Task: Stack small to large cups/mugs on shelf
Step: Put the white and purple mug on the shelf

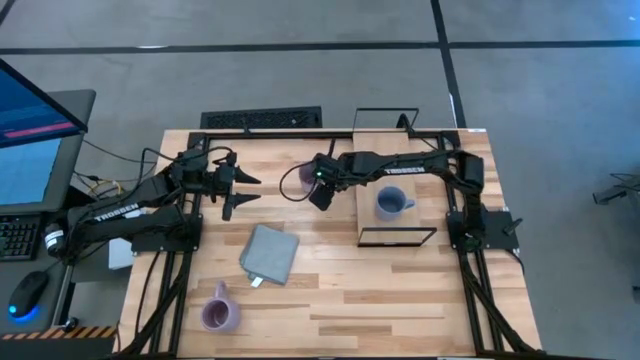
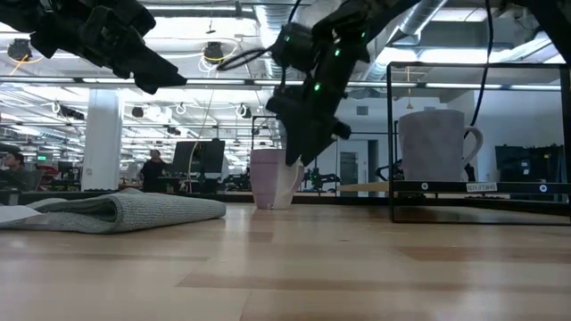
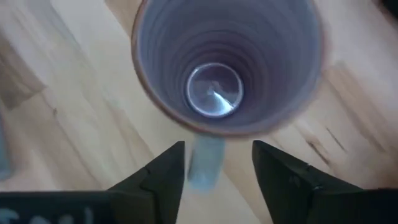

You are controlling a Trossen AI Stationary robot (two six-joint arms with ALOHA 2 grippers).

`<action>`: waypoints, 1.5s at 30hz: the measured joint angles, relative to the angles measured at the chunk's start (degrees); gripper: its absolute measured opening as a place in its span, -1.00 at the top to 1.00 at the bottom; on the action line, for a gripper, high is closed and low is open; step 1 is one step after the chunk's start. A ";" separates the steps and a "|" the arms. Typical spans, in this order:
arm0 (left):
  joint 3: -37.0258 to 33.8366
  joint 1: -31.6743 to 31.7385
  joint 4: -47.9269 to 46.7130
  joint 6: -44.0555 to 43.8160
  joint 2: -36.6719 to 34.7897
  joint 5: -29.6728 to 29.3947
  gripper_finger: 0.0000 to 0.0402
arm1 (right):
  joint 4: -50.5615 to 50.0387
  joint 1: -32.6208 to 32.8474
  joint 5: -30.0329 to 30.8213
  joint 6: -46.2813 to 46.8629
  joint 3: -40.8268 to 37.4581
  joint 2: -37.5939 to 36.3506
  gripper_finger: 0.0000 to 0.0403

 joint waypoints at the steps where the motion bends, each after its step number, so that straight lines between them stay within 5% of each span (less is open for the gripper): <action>1: 0.00 0.00 -0.02 0.00 0.00 -0.02 0.02 | -0.23 0.00 -0.10 0.00 -0.13 0.43 0.03; 15: 0.00 -0.02 -0.09 0.04 0.00 -0.46 0.02 | 0.15 0.11 -0.11 -0.91 -0.19 0.83 0.68; 25: 0.00 -0.02 -0.09 0.02 0.00 -0.47 0.02 | -0.70 0.15 -0.11 -2.62 0.37 0.83 0.68; 45: 0.00 -0.02 -0.34 -1.46 0.00 -0.48 0.02 | -24.26 -1.47 0.35 -15.37 20.09 -3.95 0.68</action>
